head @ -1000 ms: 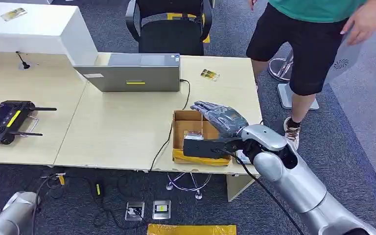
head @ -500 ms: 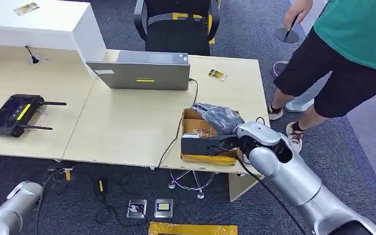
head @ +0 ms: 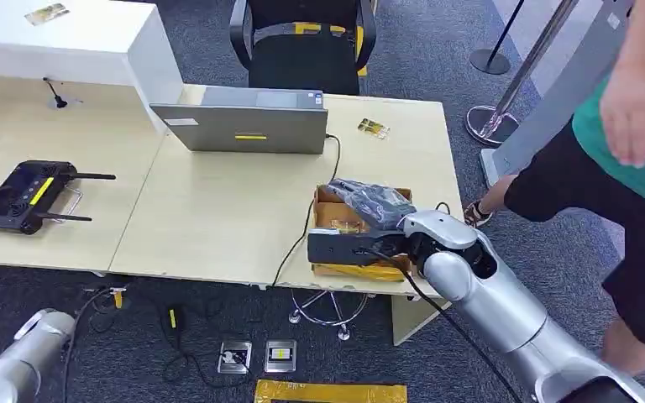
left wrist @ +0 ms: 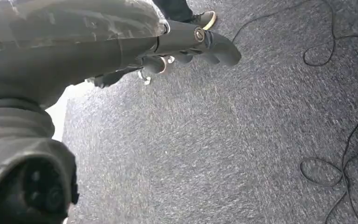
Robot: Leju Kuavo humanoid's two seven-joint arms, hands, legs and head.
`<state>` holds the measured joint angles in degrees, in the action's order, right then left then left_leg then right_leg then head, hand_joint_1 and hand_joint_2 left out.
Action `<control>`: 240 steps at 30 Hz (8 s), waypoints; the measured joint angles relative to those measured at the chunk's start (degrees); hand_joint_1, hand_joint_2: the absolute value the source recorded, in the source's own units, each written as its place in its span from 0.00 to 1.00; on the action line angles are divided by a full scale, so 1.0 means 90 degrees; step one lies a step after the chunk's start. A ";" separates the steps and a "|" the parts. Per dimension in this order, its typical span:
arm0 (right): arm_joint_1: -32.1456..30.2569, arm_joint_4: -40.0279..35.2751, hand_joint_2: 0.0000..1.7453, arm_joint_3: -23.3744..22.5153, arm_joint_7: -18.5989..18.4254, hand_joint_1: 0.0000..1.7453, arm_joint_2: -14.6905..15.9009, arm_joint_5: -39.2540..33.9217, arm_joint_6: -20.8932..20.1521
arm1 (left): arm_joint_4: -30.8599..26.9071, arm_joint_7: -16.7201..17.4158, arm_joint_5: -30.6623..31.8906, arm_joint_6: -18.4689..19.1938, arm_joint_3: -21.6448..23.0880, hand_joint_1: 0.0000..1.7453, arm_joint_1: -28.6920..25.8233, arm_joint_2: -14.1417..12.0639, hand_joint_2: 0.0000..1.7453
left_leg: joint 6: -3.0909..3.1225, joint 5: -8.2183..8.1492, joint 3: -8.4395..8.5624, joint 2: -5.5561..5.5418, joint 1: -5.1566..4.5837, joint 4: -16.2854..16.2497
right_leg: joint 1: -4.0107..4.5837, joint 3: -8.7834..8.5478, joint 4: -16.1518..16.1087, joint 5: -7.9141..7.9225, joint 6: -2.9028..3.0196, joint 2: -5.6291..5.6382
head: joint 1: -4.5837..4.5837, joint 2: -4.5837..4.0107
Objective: Pass the card to the sensor for recognition and then transmit it.
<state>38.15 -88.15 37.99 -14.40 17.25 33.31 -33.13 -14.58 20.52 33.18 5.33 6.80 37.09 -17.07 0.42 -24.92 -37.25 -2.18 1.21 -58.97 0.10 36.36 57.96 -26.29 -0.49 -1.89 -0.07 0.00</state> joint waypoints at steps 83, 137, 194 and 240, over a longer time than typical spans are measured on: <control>-0.1844 -0.1401 1.00 -0.1562 -0.1010 0.00 0.0811 -0.0109 0.0223 | -0.0080 -0.3604 -0.0221 -0.2370 -0.0508 0.00 -0.2984 -0.0641 0.00 | -0.0021 -0.0069 0.0022 0.0273 -0.0018 -0.0009 | -0.0022 0.0063 0.0013 0.0016 -0.0047 0.0254 | 0.0002 0.0000; -0.1692 -0.2545 1.00 -0.1479 -0.0770 0.00 0.1020 -0.0308 0.0046 | 0.0265 -0.2591 -0.0330 -0.2069 -0.0610 0.00 -0.3219 0.0852 0.00 | -0.0052 -0.0082 0.0064 0.0260 -0.0010 -0.0007 | -0.0014 0.0036 0.0063 -0.0007 -0.0017 0.0238 | 0.0002 0.0000; -0.0983 -0.0439 1.00 0.0282 -0.0413 0.00 -0.0282 0.1588 0.0986 | 0.0007 -0.1850 -0.0308 -0.1678 -0.0869 0.00 -0.2000 0.0284 0.00 | -0.0067 -0.0078 0.0085 0.0237 0.0000 -0.0007 | -0.0004 0.0016 0.0072 -0.0022 -0.0001 0.0216 | 0.0002 0.0000; -0.1266 0.0090 1.00 -0.0624 -0.0479 0.00 -0.0651 0.2147 0.1318 | 0.0194 -0.3126 -0.0146 -0.1863 -0.1341 0.00 -0.3201 -0.0940 0.00 | -0.0126 -0.0170 0.0235 0.0249 0.0001 0.0019 | -0.0005 -0.0104 0.0116 -0.0142 0.0044 0.0222 | 0.0005 0.0000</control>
<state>26.76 -87.34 32.37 -18.71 11.39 52.63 -21.27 -12.83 -7.61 31.87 -11.43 -5.27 8.27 -25.53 -0.71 -26.45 -35.13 0.06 1.22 -58.80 0.05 35.43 59.00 -27.57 -0.09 0.11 -0.02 0.00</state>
